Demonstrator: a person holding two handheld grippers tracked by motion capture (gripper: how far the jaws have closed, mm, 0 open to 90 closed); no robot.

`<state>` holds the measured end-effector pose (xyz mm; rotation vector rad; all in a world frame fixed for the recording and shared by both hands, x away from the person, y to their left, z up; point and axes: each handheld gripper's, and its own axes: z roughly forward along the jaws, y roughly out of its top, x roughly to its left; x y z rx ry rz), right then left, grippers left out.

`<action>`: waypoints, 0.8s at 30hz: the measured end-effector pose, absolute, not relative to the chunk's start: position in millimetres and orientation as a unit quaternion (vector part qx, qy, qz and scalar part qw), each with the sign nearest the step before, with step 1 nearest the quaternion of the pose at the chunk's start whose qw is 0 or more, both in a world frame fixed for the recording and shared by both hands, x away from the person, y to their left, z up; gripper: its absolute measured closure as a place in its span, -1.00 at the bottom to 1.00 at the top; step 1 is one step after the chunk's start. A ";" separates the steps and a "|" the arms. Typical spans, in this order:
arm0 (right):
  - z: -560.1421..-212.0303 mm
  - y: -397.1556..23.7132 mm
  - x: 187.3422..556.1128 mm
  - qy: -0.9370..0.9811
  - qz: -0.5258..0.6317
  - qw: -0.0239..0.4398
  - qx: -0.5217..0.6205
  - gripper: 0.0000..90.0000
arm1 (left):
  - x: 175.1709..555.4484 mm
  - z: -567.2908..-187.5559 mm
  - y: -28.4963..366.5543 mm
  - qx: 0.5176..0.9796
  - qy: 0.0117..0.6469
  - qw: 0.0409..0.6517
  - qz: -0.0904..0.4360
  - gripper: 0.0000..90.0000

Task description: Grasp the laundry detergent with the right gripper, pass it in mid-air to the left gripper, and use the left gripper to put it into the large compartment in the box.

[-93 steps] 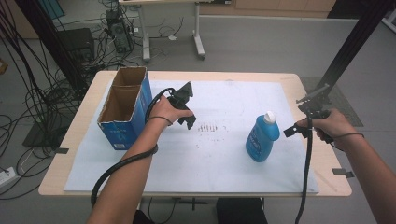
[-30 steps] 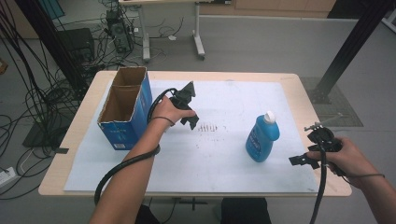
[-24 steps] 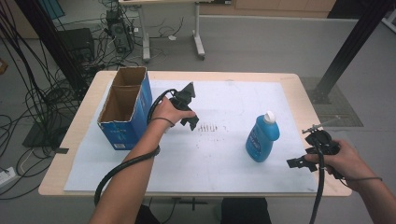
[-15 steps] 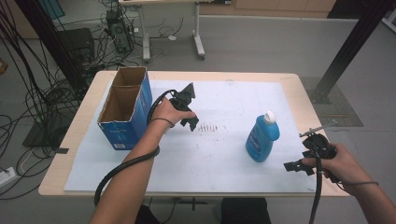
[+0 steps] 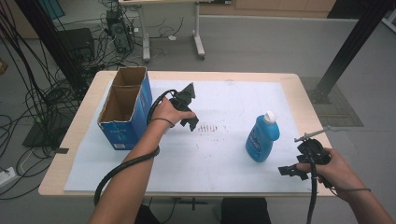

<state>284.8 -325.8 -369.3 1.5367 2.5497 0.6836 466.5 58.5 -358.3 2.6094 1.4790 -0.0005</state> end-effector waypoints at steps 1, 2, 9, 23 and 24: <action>-371.9 -323.5 283.6 0.834 0.226 0.043 0.501 -0.85 | 466.3 -357.9 58.2 0.869 0.491 0.069 0.001 -0.77; -373.0 -322.5 283.2 0.834 0.229 0.043 0.501 -0.85 | 466.3 -357.7 58.0 0.869 0.490 0.070 0.002 -0.77; -379.8 -315.2 280.9 0.829 0.243 0.044 0.502 -0.86 | 466.5 -356.6 57.5 0.869 0.490 0.070 0.002 -0.77; -391.2 -302.8 275.3 0.823 0.260 0.061 0.502 -0.88 | 466.3 -358.8 60.1 0.868 0.491 0.070 -0.001 -0.77; -392.3 -301.8 275.0 0.822 0.262 0.063 0.502 -0.88 | 466.3 -358.5 60.4 0.868 0.492 0.070 -0.001 -0.77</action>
